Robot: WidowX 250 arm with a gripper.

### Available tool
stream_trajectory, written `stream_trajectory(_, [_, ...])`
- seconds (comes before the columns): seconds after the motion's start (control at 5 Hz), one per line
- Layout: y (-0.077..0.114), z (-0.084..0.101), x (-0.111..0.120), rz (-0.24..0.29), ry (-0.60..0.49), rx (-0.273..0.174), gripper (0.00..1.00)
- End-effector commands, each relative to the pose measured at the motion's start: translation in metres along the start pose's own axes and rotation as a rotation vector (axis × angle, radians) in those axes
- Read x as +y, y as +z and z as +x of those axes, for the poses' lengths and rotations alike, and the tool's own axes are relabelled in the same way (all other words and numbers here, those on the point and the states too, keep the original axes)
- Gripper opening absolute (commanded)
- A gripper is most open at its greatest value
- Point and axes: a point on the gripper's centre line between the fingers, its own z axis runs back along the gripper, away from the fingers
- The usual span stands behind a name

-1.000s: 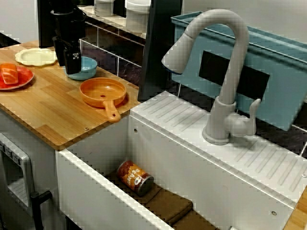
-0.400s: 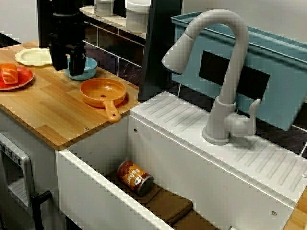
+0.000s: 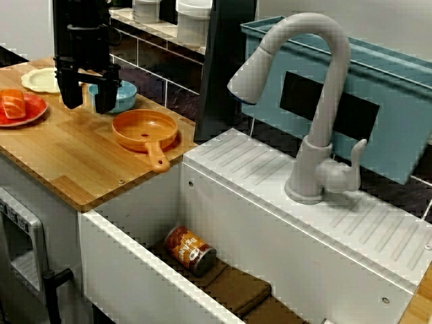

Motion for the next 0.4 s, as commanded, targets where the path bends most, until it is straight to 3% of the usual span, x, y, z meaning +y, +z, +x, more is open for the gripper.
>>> stream_trajectory(0.0, [0.0291,-0.0024,-0.01,-0.001,0.094,-0.101,1.0])
stream_trajectory(0.2, [0.0234,-0.0024,-0.0174,-0.006,0.132,-0.121,1.0])
